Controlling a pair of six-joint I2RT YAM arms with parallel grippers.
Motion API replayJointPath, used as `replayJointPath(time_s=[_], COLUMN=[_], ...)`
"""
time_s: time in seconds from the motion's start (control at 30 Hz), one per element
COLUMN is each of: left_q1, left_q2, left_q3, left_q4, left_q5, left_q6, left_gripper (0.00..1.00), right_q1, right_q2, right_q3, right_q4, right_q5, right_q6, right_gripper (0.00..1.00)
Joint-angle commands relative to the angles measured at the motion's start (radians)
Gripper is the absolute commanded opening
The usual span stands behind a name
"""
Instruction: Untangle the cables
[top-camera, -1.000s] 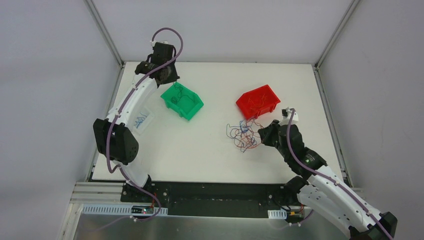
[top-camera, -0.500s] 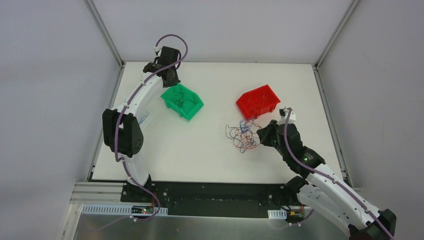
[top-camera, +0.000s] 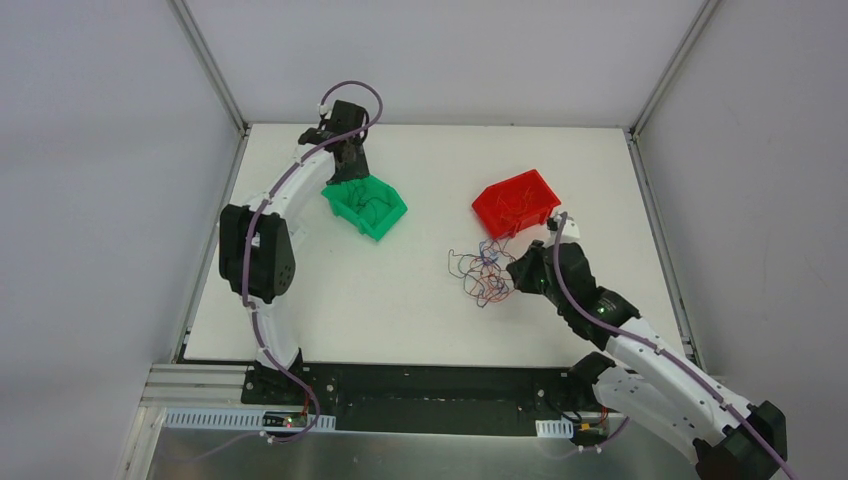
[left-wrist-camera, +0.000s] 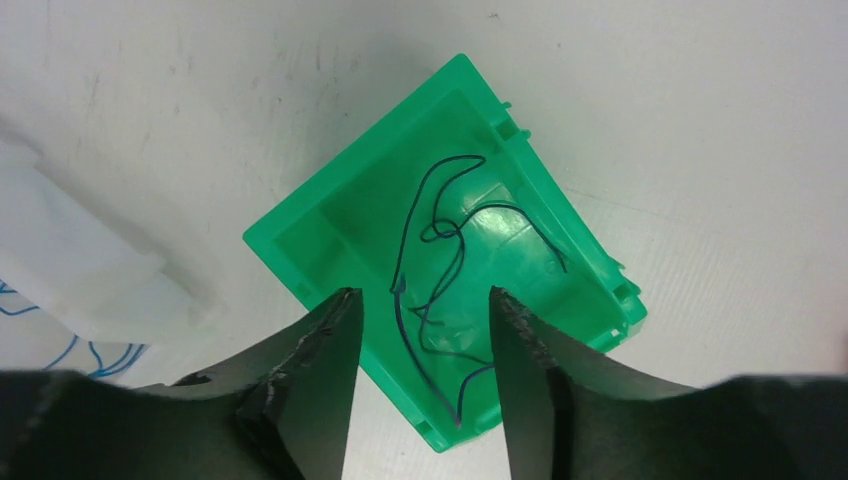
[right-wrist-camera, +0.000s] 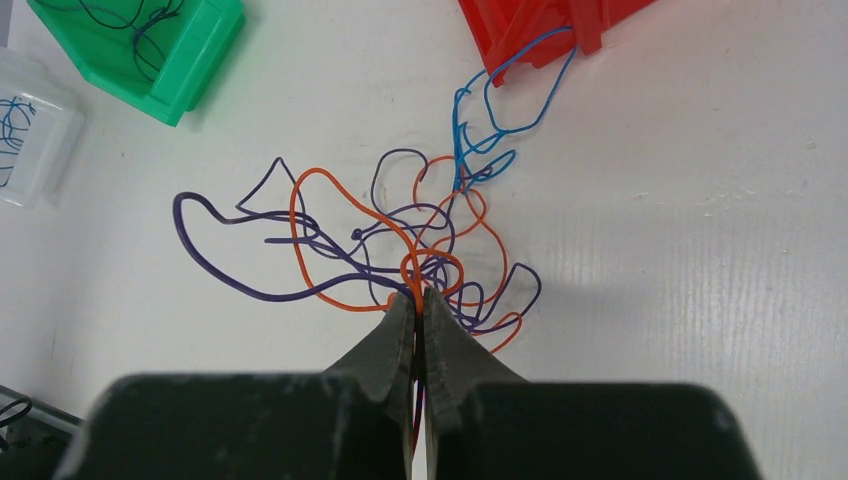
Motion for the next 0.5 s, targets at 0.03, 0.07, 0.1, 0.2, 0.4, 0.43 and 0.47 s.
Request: replayJointPath(time_s=[0.03, 0.07, 0.1, 0.2, 0.4, 0.43, 0.47], left_q1=[0.009, 0.008, 0.009, 0.007, -0.022, -0.031, -0.038], left_q2=[-0.112, -0.134, -0.156, -0.223, -0.369, -0.392, -0.418], left_q3=[0.000, -0.012, -0.020, -0.046, -0.126, -0.149, -0.176], left_q4=[-0.003, -0.004, -0.004, -0.004, -0.003, -0.003, 0.000], left_q5=[0.071, 0.084, 0.100, 0.175, 0.324, 0.352, 0.387], left_q6=[-0.004, -0.005, -0.005, 0.002, 0.030, 0.032, 0.034], left_gripper=[0.69, 0.74, 0.77, 0.89, 0.94, 0.94, 0.94], right_q1=[-0.001, -0.001, 0.001, 0.027, 0.165, 0.174, 0.176], right_q2=[0.016, 0.025, 0.038, 0.108, 0.253, 0.273, 0.289], right_q3=[0.049, 0.055, 0.065, 0.114, 0.261, 0.287, 0.303], right_q4=[0.068, 0.067, 0.063, 0.059, 0.177, 0.198, 0.223], right_q5=[-0.067, -0.086, -0.098, -0.130, -0.277, -0.318, -0.357], right_q6=[-0.009, -0.021, -0.029, -0.055, -0.088, -0.071, -0.047], right_gripper=[0.00, 0.00, 0.00, 0.00, 0.00, 0.00, 0.00])
